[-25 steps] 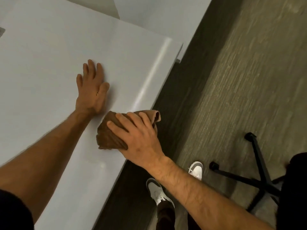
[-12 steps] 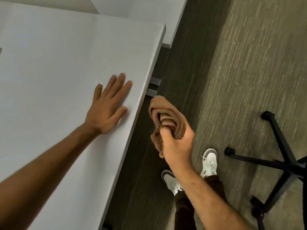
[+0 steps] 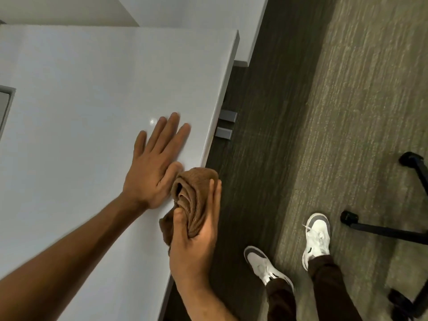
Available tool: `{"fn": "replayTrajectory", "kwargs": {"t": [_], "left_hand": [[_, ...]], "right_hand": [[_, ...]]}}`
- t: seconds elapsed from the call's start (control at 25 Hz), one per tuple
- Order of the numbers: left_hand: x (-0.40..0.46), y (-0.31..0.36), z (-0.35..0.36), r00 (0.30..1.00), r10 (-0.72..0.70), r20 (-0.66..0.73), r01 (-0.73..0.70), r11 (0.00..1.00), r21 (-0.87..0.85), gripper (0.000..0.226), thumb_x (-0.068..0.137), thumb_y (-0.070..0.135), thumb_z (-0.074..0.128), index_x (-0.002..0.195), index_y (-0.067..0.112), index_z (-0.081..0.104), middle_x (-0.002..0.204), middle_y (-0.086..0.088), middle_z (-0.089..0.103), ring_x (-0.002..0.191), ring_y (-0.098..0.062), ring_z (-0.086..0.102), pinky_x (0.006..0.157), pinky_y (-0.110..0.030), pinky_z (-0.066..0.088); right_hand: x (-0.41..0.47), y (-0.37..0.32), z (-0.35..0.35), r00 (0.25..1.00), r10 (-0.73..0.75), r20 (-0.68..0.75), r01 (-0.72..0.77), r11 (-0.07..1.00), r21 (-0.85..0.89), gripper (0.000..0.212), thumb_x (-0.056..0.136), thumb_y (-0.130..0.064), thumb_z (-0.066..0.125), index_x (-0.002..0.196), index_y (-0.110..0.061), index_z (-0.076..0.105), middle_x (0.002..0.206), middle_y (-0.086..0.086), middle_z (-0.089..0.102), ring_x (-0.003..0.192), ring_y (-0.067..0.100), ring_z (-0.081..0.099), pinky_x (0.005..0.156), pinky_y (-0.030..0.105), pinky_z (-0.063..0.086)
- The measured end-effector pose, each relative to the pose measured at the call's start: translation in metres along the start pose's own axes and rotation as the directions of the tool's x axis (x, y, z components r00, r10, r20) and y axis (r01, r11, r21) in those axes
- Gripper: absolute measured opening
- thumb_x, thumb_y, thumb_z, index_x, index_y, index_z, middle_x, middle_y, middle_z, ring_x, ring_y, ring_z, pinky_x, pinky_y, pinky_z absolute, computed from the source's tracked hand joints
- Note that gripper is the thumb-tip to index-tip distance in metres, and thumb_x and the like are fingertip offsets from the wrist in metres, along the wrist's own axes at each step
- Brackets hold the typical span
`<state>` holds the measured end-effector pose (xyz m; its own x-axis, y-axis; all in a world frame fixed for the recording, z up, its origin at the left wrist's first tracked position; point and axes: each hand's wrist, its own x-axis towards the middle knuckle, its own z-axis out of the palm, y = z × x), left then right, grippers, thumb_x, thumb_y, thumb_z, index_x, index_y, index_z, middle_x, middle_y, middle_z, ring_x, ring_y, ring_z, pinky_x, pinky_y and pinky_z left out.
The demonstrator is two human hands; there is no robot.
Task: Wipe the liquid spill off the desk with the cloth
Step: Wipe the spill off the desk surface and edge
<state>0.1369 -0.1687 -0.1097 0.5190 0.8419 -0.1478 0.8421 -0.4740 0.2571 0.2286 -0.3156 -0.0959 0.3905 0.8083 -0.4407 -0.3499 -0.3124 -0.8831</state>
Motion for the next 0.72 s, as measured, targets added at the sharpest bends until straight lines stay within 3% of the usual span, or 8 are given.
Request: {"fn": "replayTrajectory", "kwargs": {"t": [0.08,0.24,0.36,0.48,0.64,0.72], "left_hand": [[0.003,-0.003,0.0,1.0,0.006,-0.007,-0.006,1.0,0.012,0.07,0.102,0.044,0.022,0.169,0.029,0.007,0.178,0.003,-0.004,0.165,-0.022,-0.005,0.129,-0.061,-0.002],[0.007,0.0,0.0,1.0,-0.014,0.006,0.014,1.0,0.021,0.073,0.102,0.041,0.031,0.169,0.028,0.008,0.178,0.002,-0.003,0.165,-0.023,-0.004,0.129,-0.06,-0.001],[0.005,0.0,0.0,1.0,-0.015,0.006,0.015,1.0,0.021,0.068,0.106,0.055,0.014,0.169,0.03,0.008,0.178,0.002,-0.002,0.165,-0.023,-0.003,0.129,-0.06,0.0],[0.006,-0.001,0.0,1.0,-0.011,0.003,0.011,1.0,0.022,0.069,0.106,0.06,0.006,0.169,0.032,0.006,0.178,0.002,-0.001,0.165,-0.023,-0.001,0.13,-0.059,0.001],[0.005,0.001,-0.001,1.0,-0.012,0.001,0.012,1.0,0.018,0.067,0.107,0.057,0.009,0.168,0.033,0.005,0.178,0.002,-0.001,0.165,-0.023,0.0,0.129,-0.063,0.003],[0.005,0.001,-0.001,1.0,-0.01,0.001,0.01,1.0,0.016,0.067,0.106,0.051,0.016,0.169,0.03,0.008,0.178,0.0,0.0,0.165,-0.025,0.0,0.127,-0.065,0.004]], "right_hand": [[0.012,0.001,-0.002,0.999,-0.033,0.027,0.034,0.997,-0.063,0.079,0.096,-0.04,0.061,0.15,-0.064,0.009,0.168,-0.016,0.019,0.153,0.004,0.021,0.124,0.041,0.03],[0.042,-0.008,0.001,0.993,-0.113,0.022,0.115,0.987,-0.109,0.07,0.1,-0.045,0.056,0.156,-0.05,0.014,0.17,-0.015,0.011,0.155,0.008,0.016,0.122,0.05,0.031],[0.074,-0.018,0.003,0.991,-0.134,0.0,0.134,0.988,-0.078,0.067,0.099,-0.048,0.054,0.157,-0.043,0.021,0.17,-0.012,0.014,0.154,0.007,0.02,0.121,0.049,0.033],[0.1,-0.03,0.003,0.989,-0.148,-0.002,0.147,0.986,-0.075,0.065,0.099,-0.037,0.059,0.157,-0.034,0.03,0.169,-0.01,0.018,0.152,0.005,0.023,0.121,0.045,0.034],[0.106,-0.03,-0.015,0.987,-0.157,0.035,0.152,0.983,0.105,0.055,0.099,-0.019,0.059,0.144,-0.046,0.042,0.16,-0.005,0.04,0.146,0.008,0.039,0.119,0.037,0.038],[0.098,-0.024,-0.032,0.992,-0.096,0.086,0.079,0.98,0.181,0.049,0.098,-0.015,0.06,0.138,-0.042,0.055,0.145,-0.007,0.058,0.136,0.008,0.053,0.112,0.029,0.045]]}}
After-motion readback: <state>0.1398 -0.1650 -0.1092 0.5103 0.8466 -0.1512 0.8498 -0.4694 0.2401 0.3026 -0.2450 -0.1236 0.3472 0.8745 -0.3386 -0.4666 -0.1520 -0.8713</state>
